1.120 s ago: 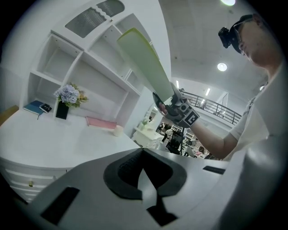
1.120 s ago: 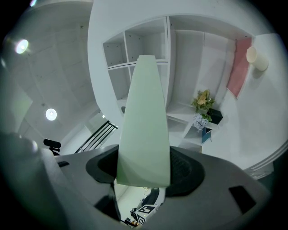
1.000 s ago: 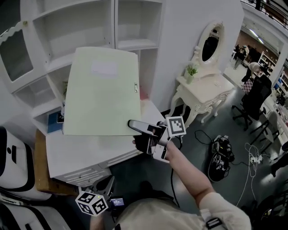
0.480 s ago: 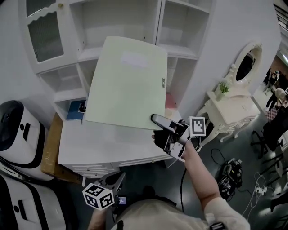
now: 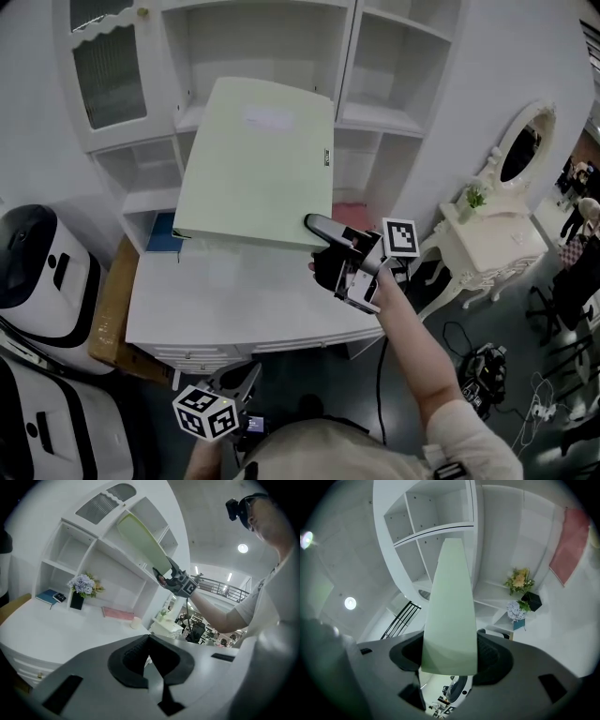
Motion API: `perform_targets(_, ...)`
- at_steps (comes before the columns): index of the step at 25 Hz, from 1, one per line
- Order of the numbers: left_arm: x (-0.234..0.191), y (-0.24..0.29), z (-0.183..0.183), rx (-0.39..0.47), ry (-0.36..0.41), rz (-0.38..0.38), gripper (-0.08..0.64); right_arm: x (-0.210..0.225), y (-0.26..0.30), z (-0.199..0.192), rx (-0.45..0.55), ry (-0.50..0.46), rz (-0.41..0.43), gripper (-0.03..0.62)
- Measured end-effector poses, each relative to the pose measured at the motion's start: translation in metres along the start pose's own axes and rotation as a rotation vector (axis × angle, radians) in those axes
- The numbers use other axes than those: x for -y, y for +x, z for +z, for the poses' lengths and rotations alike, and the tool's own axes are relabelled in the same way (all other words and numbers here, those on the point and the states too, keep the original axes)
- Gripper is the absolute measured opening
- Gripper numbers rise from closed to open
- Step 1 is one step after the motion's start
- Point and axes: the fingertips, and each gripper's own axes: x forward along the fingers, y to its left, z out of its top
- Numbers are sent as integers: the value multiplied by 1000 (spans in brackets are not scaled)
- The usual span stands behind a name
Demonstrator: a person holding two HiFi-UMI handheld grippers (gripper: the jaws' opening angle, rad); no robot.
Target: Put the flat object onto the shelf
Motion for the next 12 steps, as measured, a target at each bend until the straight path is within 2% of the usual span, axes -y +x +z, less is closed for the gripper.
perform_targets(12,-14,-22,-5,-21,3,-12,12,16,17,37,56,23,-71,290)
